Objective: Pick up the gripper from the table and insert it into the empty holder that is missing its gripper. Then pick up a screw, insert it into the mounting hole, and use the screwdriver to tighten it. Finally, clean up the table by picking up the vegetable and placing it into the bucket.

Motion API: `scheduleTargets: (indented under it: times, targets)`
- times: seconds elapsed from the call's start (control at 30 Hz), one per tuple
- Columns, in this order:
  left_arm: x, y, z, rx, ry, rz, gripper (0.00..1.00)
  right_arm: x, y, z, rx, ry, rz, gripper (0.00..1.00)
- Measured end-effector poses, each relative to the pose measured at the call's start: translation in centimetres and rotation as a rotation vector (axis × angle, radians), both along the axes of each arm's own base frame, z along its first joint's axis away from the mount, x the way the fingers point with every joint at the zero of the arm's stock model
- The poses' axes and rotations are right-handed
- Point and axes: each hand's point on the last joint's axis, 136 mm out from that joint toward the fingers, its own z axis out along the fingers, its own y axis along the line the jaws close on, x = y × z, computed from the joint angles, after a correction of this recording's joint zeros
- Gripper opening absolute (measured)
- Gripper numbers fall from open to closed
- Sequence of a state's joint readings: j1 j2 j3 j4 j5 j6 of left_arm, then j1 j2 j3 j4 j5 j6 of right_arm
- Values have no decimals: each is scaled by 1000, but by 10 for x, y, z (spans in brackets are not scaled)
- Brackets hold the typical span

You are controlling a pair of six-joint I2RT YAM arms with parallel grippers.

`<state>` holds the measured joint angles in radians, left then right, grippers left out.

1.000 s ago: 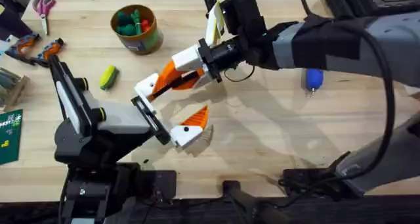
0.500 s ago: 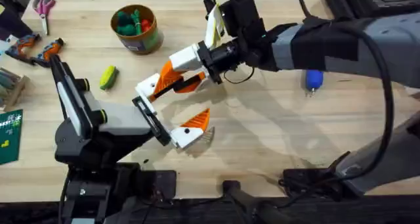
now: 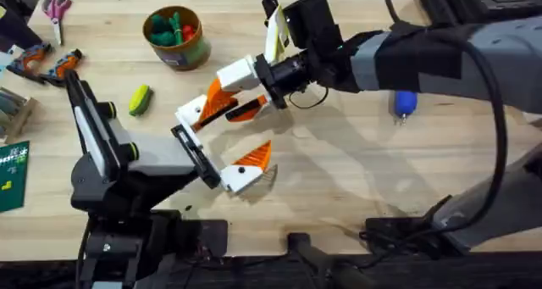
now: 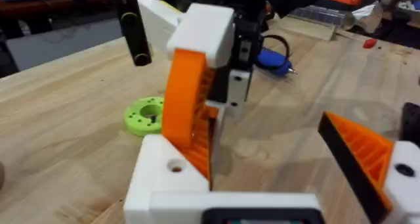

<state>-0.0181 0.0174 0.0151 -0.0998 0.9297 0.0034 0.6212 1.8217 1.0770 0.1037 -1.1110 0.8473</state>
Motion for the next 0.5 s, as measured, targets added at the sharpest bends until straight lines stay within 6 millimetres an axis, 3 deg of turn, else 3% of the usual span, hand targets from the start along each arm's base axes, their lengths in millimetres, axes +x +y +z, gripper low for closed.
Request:
scheduleTargets:
  times: [0.13,0.5]
  targets:
    - [-2,-1,0,2,-7,-12,994,0,-1,-2,6,-8,8,859]
    - [-22,-15,1,-3,-11,-149,994,21,-22,-1,41,-6,-23,922]
